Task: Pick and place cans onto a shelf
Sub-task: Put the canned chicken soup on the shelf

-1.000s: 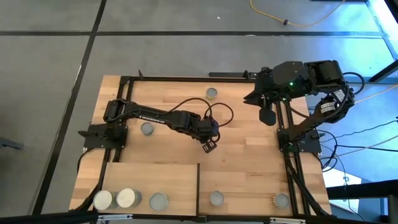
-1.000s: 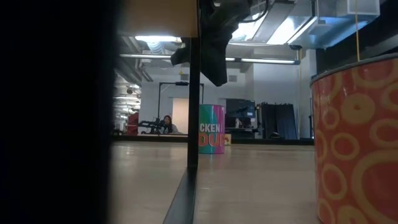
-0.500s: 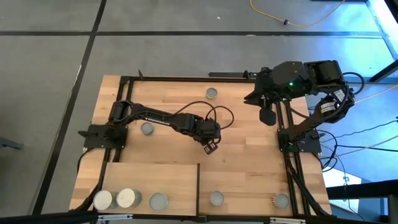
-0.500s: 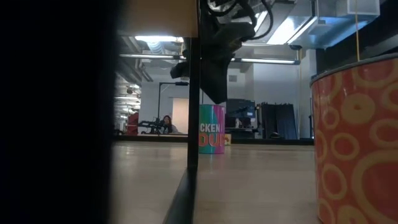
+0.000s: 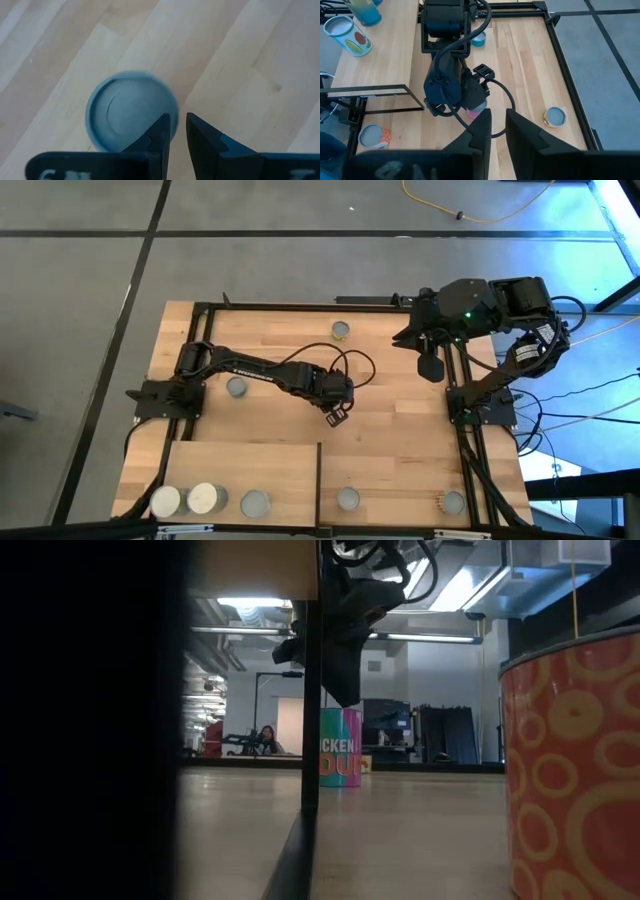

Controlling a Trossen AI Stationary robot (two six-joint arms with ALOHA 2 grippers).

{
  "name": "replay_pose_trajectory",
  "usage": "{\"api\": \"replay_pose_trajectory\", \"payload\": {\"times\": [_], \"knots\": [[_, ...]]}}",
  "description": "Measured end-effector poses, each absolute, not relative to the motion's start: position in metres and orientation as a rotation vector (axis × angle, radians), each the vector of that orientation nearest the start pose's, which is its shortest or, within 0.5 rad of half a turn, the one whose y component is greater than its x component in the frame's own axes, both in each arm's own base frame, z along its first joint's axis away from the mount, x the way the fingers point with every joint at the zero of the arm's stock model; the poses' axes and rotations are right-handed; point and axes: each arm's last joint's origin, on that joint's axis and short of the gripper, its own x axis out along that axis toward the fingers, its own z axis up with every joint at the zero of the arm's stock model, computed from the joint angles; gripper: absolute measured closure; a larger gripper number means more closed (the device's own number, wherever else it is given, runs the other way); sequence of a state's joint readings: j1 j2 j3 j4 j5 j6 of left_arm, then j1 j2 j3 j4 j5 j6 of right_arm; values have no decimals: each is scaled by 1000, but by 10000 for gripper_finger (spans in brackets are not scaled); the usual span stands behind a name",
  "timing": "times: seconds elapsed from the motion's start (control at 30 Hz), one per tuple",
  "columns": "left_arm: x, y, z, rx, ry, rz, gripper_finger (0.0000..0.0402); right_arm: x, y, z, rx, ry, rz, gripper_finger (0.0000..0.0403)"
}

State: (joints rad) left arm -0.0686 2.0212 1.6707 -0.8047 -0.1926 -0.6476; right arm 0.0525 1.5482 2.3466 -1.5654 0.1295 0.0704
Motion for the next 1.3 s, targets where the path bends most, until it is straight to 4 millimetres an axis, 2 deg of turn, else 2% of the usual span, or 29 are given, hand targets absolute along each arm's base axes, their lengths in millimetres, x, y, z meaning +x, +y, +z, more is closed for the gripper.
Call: {"api": "replay_pose_trajectory", "payload": {"times": [0.3,0.5,0.57,0.7,1.0,1.3], "knots": [[429,-25,211,-440,1108,439,347,212,7,518,-3,761,-100,344],[428,-24,198,-359,1181,411,348,212,7,518,-3,760,-100,344],[429,-22,200,-357,1172,411,356,212,7,518,-3,760,-101,344],[423,-19,191,-358,1260,421,391,212,7,518,-3,760,-100,344],[430,-15,207,-391,1200,409,384,212,7,518,-4,760,-100,344],[428,-19,223,-378,1243,413,379,212,7,518,-3,759,-100,344]]}}
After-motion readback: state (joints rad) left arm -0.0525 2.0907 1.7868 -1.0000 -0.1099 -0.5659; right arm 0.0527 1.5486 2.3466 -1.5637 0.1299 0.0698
